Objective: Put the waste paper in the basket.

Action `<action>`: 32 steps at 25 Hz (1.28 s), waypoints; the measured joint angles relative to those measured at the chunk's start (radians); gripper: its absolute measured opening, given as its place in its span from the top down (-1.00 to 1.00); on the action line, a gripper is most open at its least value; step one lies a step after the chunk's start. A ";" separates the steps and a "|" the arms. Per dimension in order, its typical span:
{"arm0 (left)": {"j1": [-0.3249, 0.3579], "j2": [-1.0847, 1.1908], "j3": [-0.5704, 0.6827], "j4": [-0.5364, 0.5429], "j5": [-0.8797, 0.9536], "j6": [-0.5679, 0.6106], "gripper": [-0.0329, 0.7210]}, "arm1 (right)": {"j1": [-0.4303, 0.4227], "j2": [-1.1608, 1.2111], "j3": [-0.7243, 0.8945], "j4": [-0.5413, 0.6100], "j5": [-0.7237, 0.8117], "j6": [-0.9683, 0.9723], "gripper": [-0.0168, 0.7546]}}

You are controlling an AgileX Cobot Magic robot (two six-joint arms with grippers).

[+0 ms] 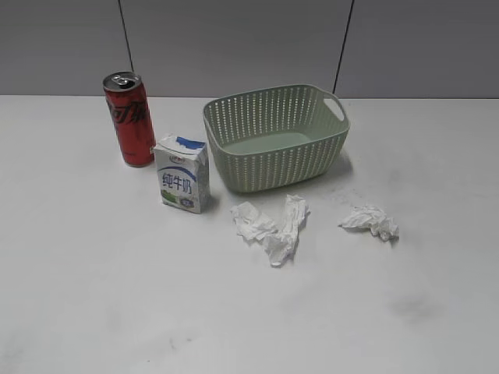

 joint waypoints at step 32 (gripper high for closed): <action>0.000 0.000 0.000 0.000 0.000 0.000 0.29 | 0.000 0.256 -0.024 0.000 -0.037 0.000 -0.46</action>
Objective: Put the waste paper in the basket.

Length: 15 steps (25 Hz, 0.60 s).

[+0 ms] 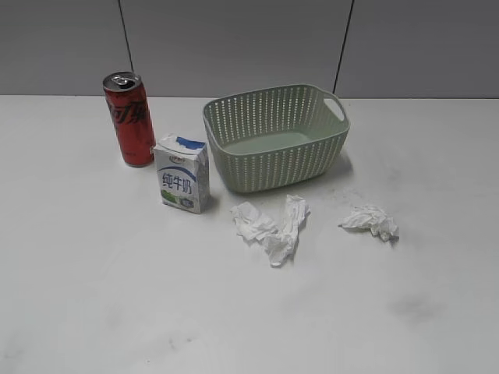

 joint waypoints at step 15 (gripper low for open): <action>0.000 0.000 0.000 -0.029 0.000 0.000 0.28 | 0.000 0.638 -0.162 0.032 -0.179 -0.181 -0.43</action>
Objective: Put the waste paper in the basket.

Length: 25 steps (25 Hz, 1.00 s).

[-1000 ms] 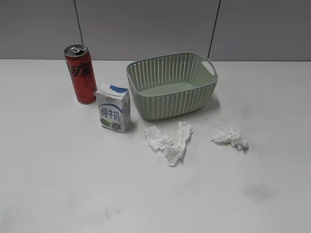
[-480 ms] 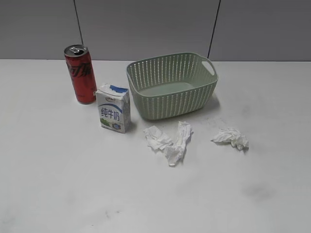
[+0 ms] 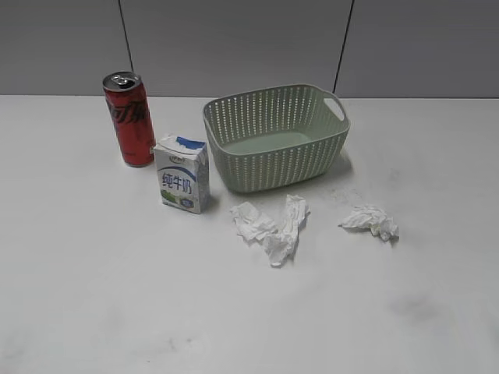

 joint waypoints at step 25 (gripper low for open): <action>0.000 0.000 0.000 -0.024 0.000 0.000 -0.79 | 0.241 0.924 -0.294 0.017 -0.405 -0.142 -0.39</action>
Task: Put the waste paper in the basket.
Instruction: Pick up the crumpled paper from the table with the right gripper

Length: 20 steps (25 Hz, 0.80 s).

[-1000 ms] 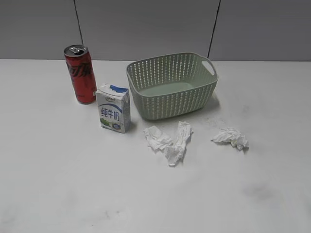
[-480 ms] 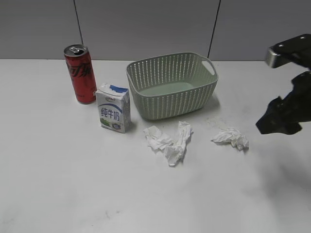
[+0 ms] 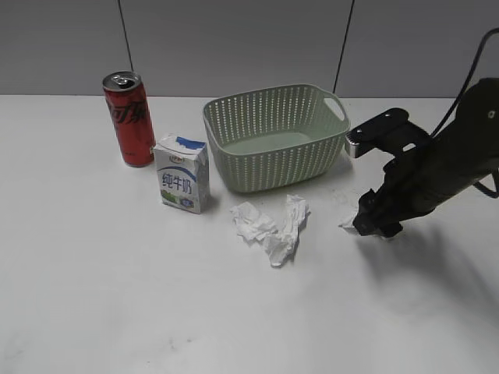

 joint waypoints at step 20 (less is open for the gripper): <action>0.000 0.000 0.000 0.000 0.000 0.000 -0.66 | 0.000 -0.037 -0.013 0.109 0.032 0.004 0.81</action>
